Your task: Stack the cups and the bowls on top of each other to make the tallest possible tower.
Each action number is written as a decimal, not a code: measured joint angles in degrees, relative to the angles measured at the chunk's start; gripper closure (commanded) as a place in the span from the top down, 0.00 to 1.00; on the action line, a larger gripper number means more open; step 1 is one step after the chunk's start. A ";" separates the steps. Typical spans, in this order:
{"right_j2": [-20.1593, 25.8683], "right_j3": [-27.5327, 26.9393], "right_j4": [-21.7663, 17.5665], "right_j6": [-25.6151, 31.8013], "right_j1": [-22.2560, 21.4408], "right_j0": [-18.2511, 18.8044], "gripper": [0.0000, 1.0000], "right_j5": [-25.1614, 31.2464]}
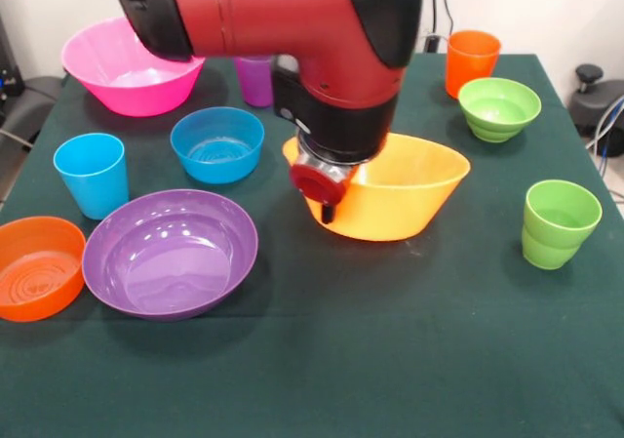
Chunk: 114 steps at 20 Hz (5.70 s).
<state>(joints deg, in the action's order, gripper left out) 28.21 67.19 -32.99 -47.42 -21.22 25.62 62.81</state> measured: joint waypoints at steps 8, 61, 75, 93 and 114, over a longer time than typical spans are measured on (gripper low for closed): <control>-0.80 -0.43 3.42 -0.22 2.13 -3.10 0.00 0.05; -13.46 -5.95 10.24 -0.47 5.86 -11.98 1.00 0.02; -15.62 -5.96 10.24 -0.47 7.73 -12.03 1.00 -0.18; -16.29 1.08 12.32 -0.47 -6.46 -11.31 1.00 0.46; -17.51 0.22 0.37 0.02 -13.46 -9.51 1.00 14.49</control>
<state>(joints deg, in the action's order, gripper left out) 10.71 67.41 -32.63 -47.40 -34.68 16.11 77.31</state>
